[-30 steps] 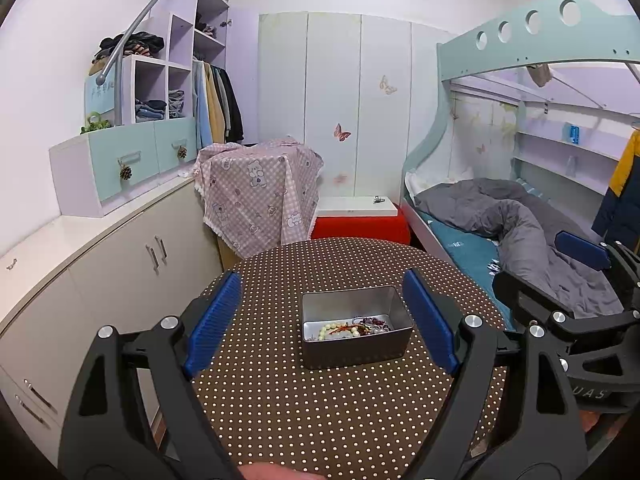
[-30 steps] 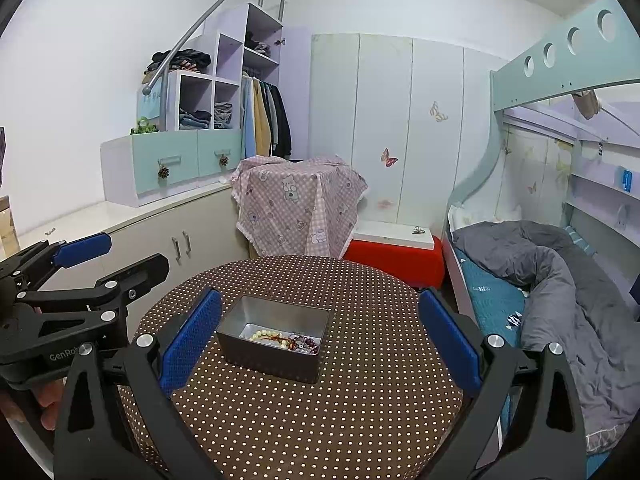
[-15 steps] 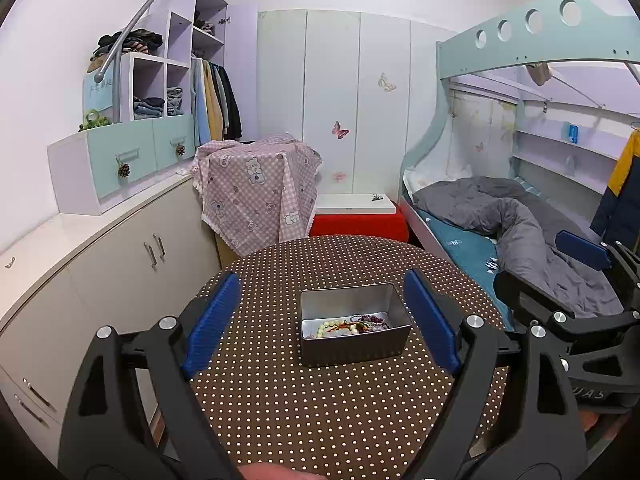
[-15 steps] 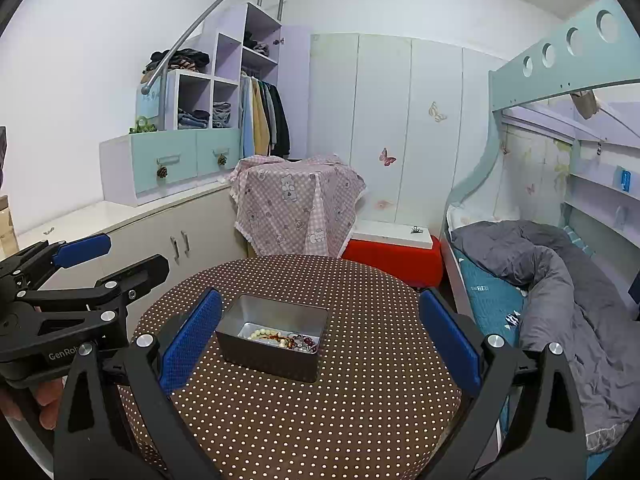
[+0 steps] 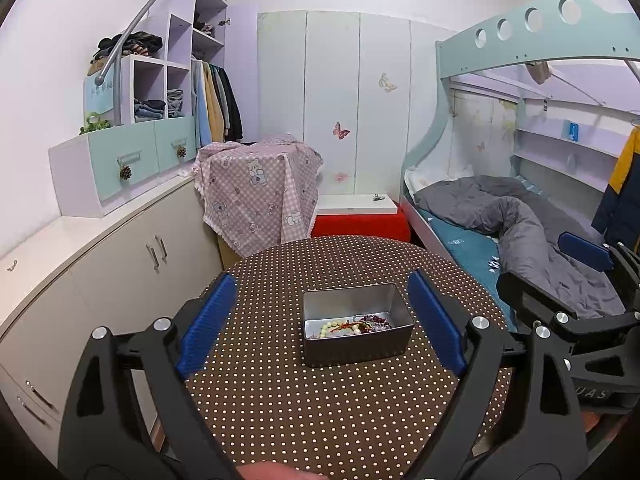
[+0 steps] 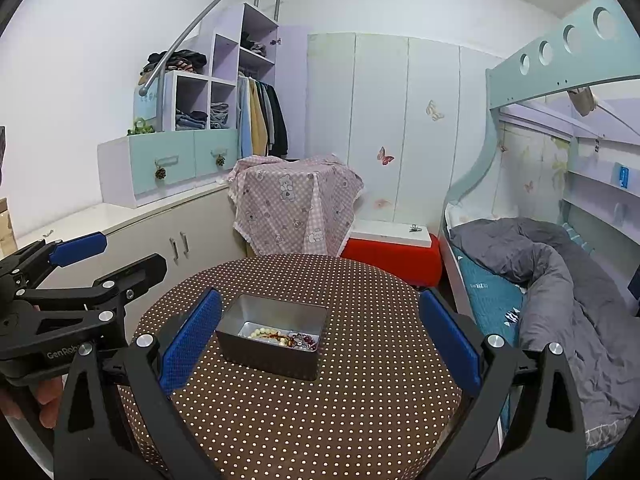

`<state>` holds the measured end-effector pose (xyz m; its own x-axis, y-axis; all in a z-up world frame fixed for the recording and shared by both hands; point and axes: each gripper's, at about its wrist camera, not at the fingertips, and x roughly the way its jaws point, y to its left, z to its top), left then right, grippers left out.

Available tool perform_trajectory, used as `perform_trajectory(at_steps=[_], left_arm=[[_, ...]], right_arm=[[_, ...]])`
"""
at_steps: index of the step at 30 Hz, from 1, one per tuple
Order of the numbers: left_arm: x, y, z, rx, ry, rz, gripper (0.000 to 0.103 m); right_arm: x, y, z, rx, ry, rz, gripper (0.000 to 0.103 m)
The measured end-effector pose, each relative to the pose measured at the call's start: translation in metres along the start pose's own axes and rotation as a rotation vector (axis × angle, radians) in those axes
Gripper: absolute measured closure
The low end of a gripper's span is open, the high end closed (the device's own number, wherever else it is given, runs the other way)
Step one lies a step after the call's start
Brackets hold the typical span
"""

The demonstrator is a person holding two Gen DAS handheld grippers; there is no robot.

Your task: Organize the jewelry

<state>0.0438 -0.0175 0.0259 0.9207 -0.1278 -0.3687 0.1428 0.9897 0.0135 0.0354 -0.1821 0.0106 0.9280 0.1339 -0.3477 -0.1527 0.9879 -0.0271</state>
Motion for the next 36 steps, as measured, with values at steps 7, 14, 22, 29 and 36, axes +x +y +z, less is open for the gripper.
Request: perform_trajectory(at_steps=[7,14,22,29,36], left_arm=[[0.000,0.001,0.000,-0.001,0.000,-0.004,0.016],[0.001,0.000,-0.001,0.000,0.004,-0.001,0.016],[0.003,0.004,0.001,-0.008,0.014,-0.001,0.016],[0.004,0.006,-0.001,-0.009,0.017,0.000,0.016],[0.004,0.006,0.000,-0.009,0.018,0.000,0.016]], right_arm=[[-0.001,0.000,0.001,0.003,0.000,-0.004,0.008],[0.000,0.001,0.002,0.005,0.006,-0.004,0.008],[0.003,0.005,0.003,0.003,0.013,-0.004,0.008],[0.004,0.009,0.003,0.001,0.018,-0.007,0.008],[0.004,0.010,0.002,-0.001,0.019,-0.009,0.008]])
